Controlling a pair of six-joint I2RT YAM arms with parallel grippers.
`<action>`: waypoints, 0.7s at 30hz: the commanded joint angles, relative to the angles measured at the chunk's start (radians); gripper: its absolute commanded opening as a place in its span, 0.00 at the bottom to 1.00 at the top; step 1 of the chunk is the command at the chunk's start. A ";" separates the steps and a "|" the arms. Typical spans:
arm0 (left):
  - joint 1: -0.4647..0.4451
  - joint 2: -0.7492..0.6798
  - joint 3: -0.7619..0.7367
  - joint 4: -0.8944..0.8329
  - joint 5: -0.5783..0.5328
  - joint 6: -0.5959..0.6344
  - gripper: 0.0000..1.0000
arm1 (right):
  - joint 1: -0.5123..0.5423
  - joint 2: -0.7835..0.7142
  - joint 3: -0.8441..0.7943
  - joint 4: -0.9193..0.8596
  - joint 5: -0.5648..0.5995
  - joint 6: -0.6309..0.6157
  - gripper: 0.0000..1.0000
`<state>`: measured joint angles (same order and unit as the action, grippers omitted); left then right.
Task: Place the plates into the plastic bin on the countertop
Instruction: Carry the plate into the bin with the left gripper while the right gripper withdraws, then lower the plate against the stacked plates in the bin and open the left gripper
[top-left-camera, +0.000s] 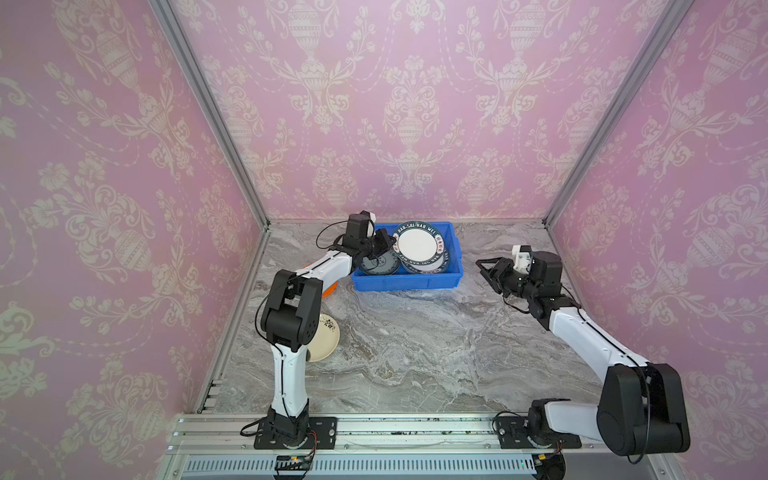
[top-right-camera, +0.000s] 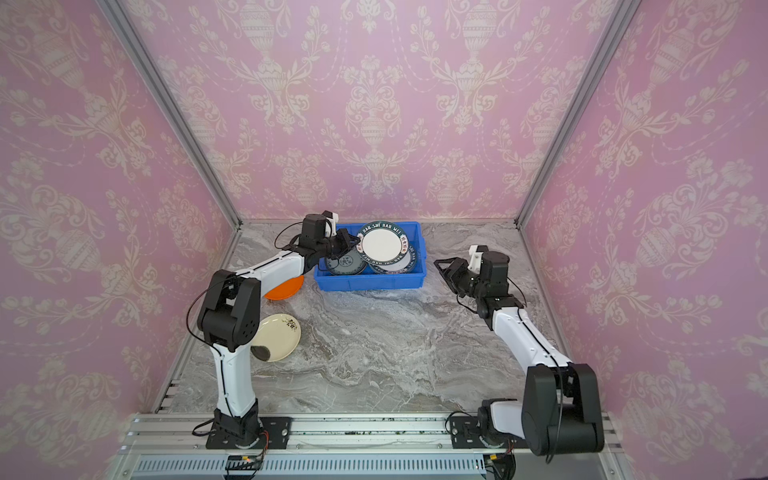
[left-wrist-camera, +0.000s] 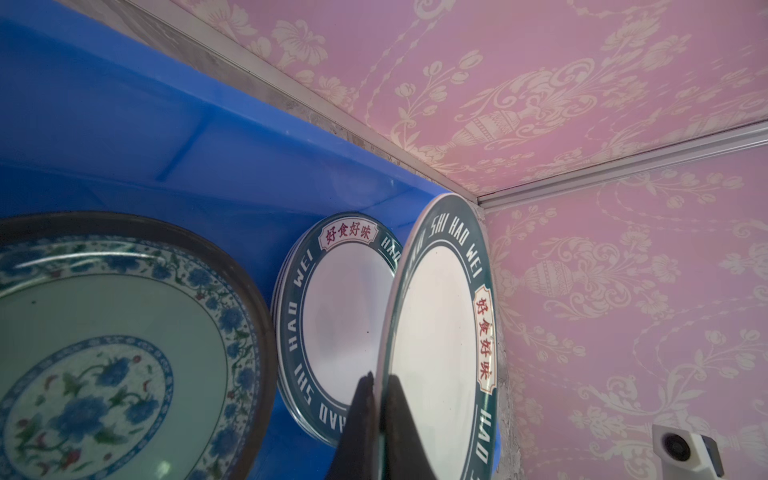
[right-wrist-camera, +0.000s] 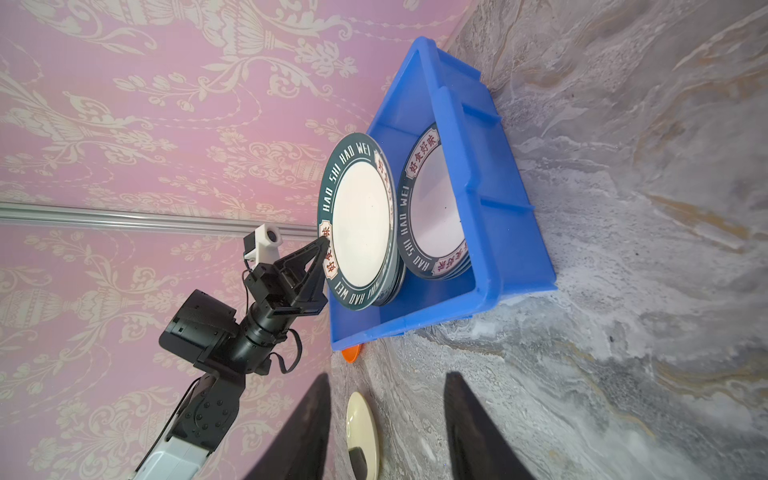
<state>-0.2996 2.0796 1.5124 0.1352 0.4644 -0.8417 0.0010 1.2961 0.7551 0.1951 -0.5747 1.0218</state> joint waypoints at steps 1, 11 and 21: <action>-0.018 0.036 0.062 0.038 -0.021 -0.041 0.00 | -0.016 -0.001 0.018 -0.008 -0.023 -0.003 0.46; -0.045 0.097 0.099 0.018 -0.047 -0.038 0.00 | -0.033 0.037 0.035 0.012 -0.060 -0.003 0.46; -0.061 0.158 0.140 0.011 -0.040 -0.043 0.00 | -0.037 0.047 0.024 0.030 -0.070 0.004 0.46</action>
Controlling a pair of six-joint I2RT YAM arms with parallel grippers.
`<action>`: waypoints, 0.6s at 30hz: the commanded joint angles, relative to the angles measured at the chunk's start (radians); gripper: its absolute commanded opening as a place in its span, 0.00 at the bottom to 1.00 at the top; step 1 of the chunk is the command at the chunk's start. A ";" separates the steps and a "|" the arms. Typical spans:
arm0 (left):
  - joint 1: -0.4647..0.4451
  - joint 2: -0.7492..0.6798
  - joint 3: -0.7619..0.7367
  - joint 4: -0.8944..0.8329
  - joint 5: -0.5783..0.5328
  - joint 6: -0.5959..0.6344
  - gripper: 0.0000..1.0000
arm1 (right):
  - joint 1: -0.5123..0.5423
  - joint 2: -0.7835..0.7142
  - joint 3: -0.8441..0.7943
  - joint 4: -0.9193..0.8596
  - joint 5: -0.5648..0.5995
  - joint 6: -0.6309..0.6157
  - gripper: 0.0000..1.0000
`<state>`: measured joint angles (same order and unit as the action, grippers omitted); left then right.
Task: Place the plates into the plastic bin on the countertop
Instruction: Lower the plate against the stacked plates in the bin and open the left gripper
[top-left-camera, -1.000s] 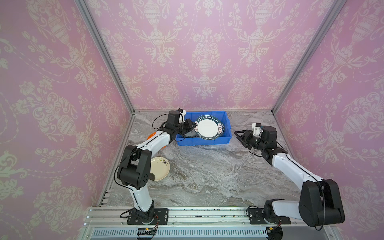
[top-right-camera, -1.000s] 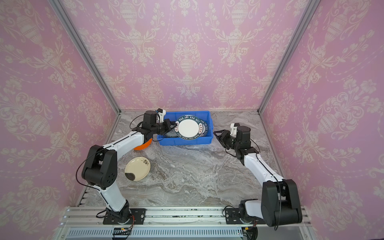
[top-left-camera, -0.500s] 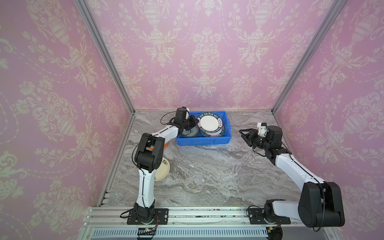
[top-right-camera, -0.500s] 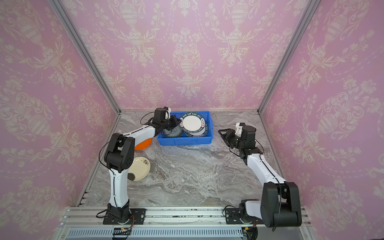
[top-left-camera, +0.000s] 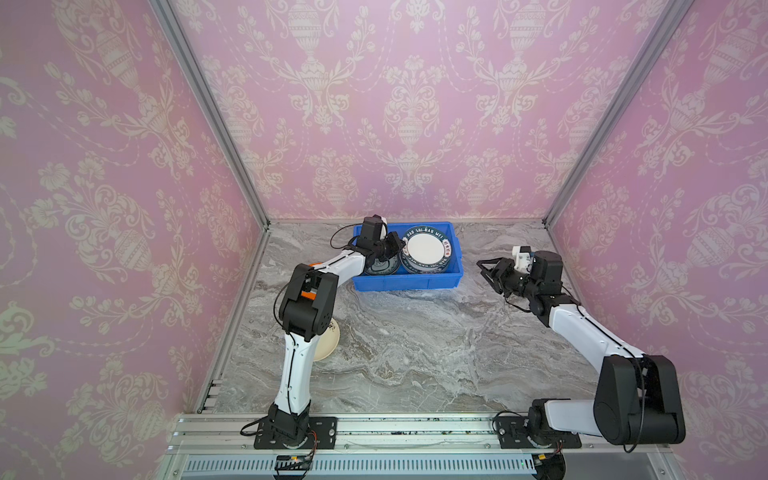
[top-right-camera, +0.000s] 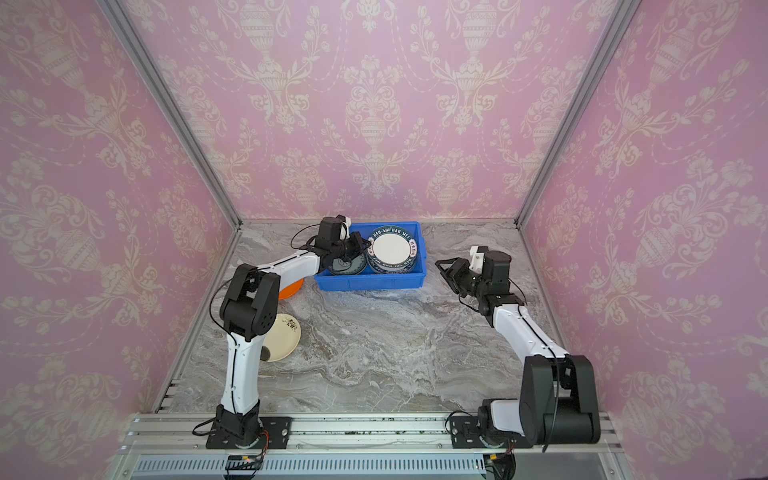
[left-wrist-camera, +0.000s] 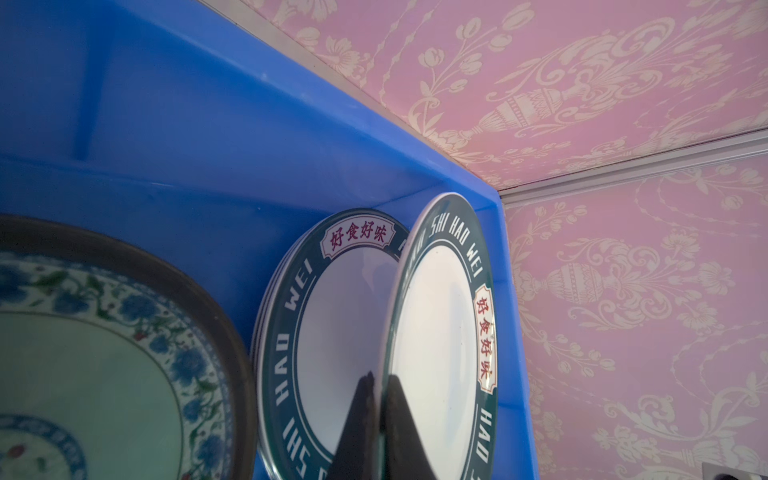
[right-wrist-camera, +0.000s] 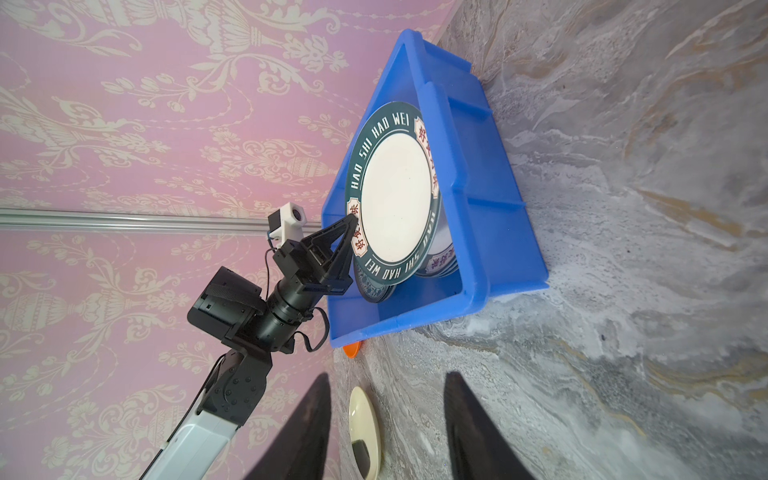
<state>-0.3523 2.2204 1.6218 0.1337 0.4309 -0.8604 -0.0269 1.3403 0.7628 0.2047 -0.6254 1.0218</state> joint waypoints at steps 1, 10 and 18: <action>-0.008 0.023 0.031 0.017 -0.007 -0.029 0.00 | -0.011 0.005 0.015 0.022 -0.022 0.006 0.46; -0.011 0.057 0.045 0.017 0.002 -0.035 0.00 | -0.012 -0.006 -0.009 0.029 -0.019 0.009 0.46; -0.016 0.064 0.055 -0.014 0.004 -0.024 0.10 | -0.013 0.001 -0.014 0.053 -0.034 0.020 0.46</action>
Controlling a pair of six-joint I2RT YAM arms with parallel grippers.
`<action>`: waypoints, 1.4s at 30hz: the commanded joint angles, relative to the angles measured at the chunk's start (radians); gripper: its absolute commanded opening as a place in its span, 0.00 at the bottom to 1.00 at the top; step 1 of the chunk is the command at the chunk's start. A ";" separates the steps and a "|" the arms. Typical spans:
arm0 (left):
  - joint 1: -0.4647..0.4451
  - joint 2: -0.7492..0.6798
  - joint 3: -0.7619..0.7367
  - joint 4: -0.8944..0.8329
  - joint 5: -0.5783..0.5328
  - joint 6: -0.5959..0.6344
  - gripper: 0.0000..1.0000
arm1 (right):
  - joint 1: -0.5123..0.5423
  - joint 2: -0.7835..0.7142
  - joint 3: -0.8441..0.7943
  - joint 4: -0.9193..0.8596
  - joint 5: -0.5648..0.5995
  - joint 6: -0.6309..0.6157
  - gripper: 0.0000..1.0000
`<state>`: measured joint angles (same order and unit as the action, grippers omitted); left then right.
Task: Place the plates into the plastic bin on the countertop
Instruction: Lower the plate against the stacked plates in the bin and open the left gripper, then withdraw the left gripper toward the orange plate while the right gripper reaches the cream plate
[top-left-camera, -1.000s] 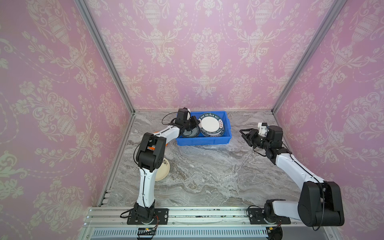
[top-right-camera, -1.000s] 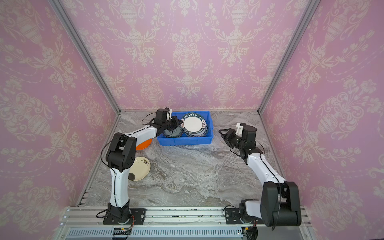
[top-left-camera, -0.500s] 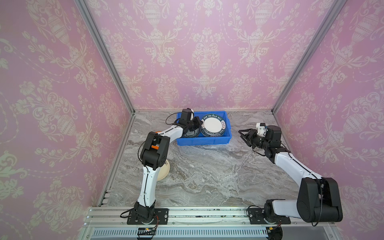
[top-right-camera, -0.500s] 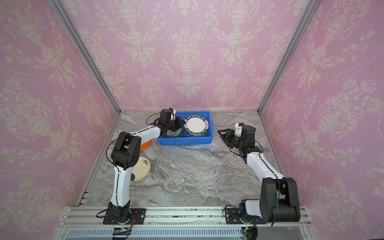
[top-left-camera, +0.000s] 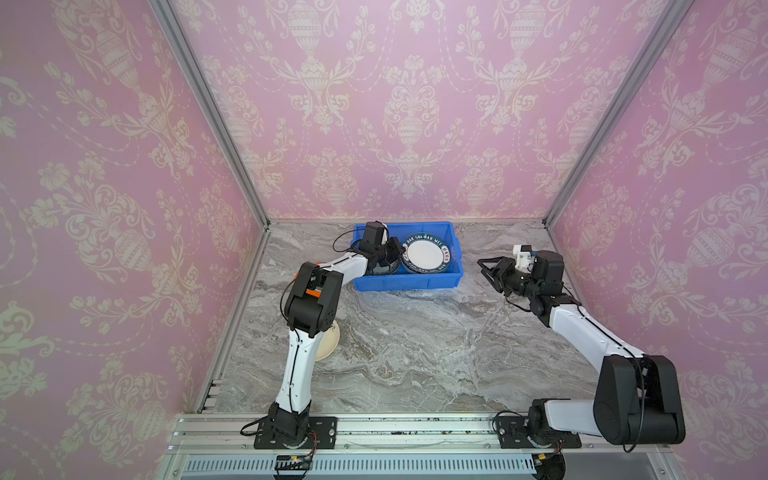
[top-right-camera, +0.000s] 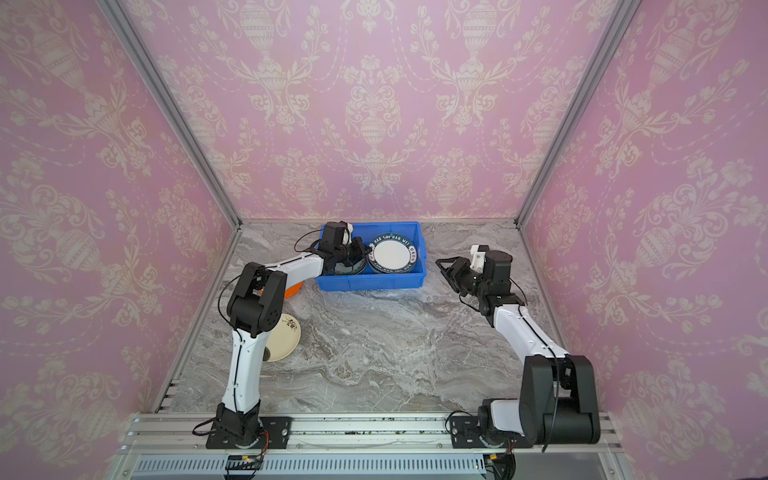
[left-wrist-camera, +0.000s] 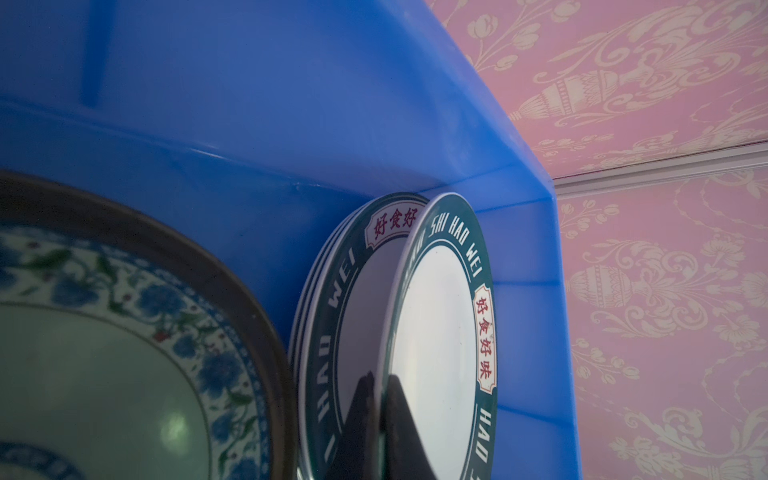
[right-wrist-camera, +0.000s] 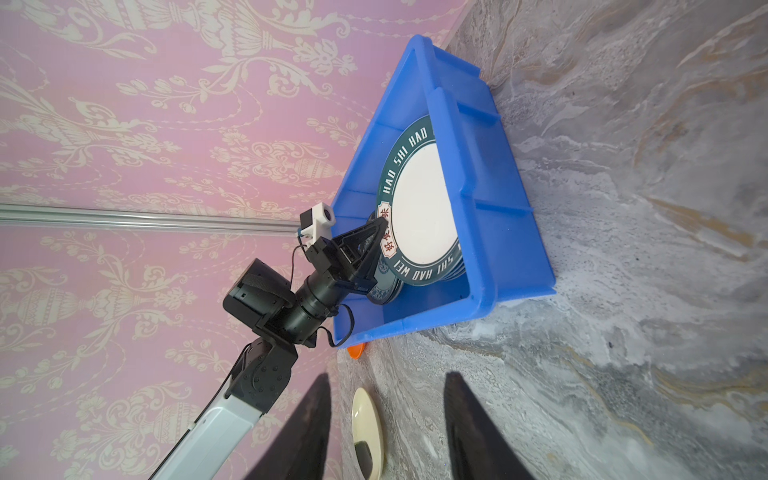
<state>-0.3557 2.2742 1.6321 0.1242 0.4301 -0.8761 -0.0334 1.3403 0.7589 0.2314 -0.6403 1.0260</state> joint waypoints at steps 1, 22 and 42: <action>-0.013 0.008 0.045 -0.009 0.004 -0.005 0.20 | -0.006 -0.001 -0.010 0.025 -0.019 0.014 0.46; -0.017 -0.051 0.159 -0.290 -0.110 0.194 0.64 | -0.002 0.039 -0.004 0.108 -0.024 0.077 0.46; -0.048 0.011 0.190 -0.218 -0.034 0.178 0.60 | 0.034 0.036 0.028 0.095 -0.031 0.059 0.45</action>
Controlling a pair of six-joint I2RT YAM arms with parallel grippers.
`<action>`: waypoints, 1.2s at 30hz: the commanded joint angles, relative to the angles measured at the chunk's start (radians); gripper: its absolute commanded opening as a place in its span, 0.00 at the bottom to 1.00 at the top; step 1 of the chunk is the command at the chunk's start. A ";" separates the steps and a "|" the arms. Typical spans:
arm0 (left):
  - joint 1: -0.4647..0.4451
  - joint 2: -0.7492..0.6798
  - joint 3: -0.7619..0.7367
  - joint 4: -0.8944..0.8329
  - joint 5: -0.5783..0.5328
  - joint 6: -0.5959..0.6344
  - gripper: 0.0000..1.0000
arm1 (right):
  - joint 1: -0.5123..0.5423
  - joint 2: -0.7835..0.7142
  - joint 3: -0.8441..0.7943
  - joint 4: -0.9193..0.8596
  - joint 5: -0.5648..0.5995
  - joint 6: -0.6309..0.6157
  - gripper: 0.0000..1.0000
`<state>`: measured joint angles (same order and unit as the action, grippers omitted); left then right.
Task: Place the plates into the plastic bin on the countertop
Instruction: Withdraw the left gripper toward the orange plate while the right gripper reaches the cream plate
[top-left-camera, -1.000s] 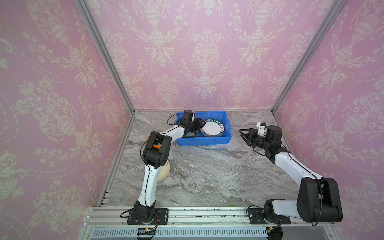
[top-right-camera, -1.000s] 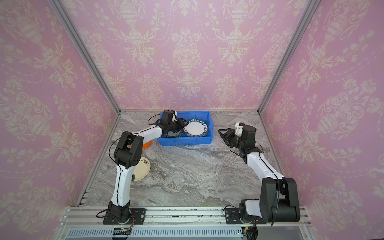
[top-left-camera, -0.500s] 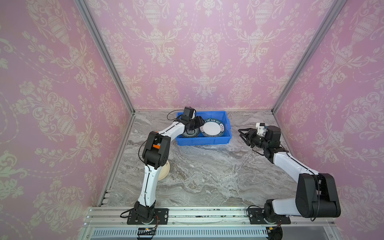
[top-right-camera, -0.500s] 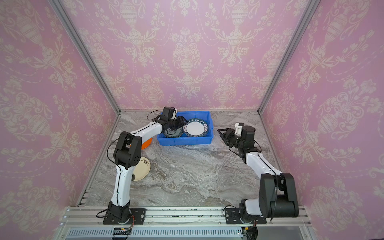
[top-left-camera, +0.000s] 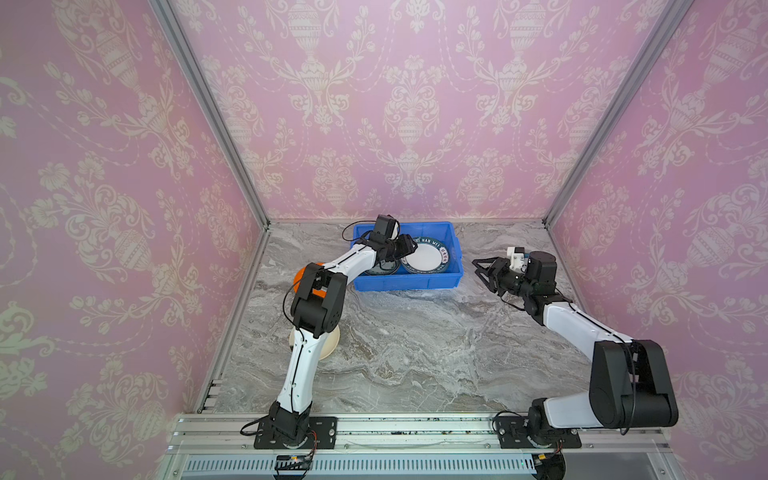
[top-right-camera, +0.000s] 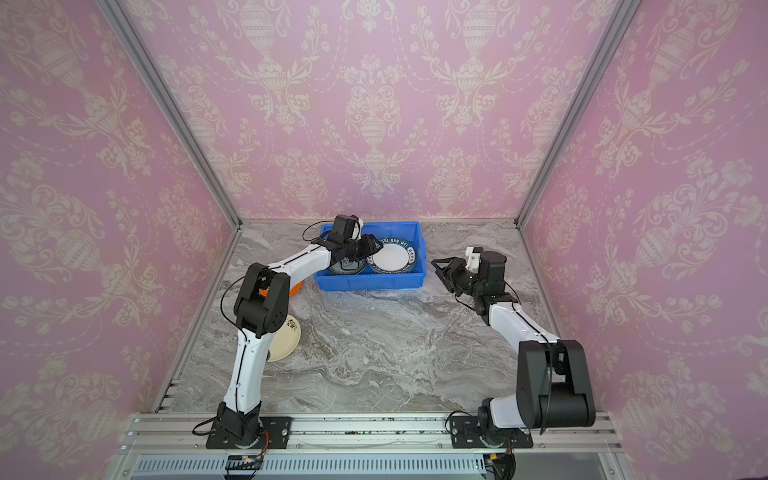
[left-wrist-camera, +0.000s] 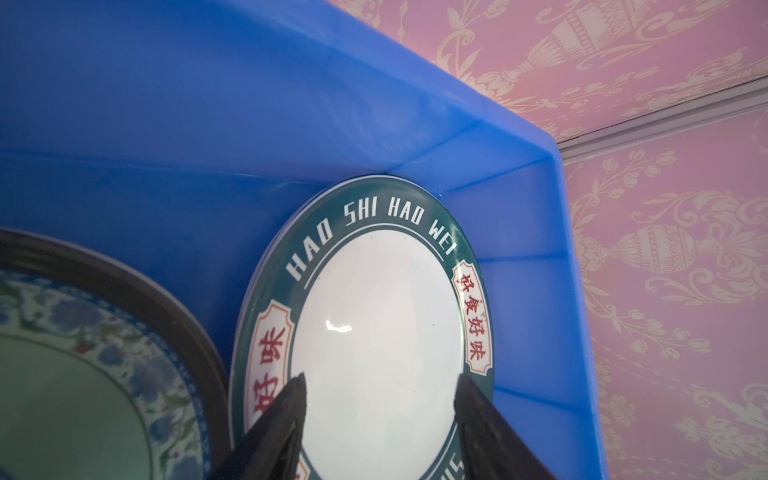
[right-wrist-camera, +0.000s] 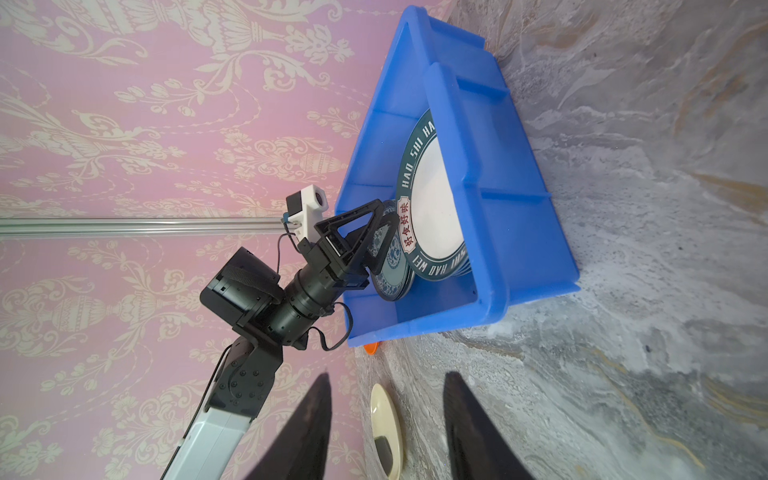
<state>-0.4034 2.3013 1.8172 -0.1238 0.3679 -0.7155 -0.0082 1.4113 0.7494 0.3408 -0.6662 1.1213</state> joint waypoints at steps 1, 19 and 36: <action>0.000 -0.020 0.008 0.033 0.032 0.019 0.60 | 0.012 -0.037 0.041 -0.013 -0.003 -0.038 0.45; 0.011 -0.420 -0.276 0.089 0.040 0.070 0.68 | 0.348 -0.157 0.105 -0.234 0.250 -0.290 0.43; 0.233 -1.155 -0.989 0.058 0.015 -0.009 0.70 | 0.772 0.225 0.347 -0.417 0.231 -0.476 0.31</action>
<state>-0.2413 1.2312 0.9012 -0.0681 0.3450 -0.6811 0.7322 1.5734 1.0618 -0.0944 -0.4107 0.6506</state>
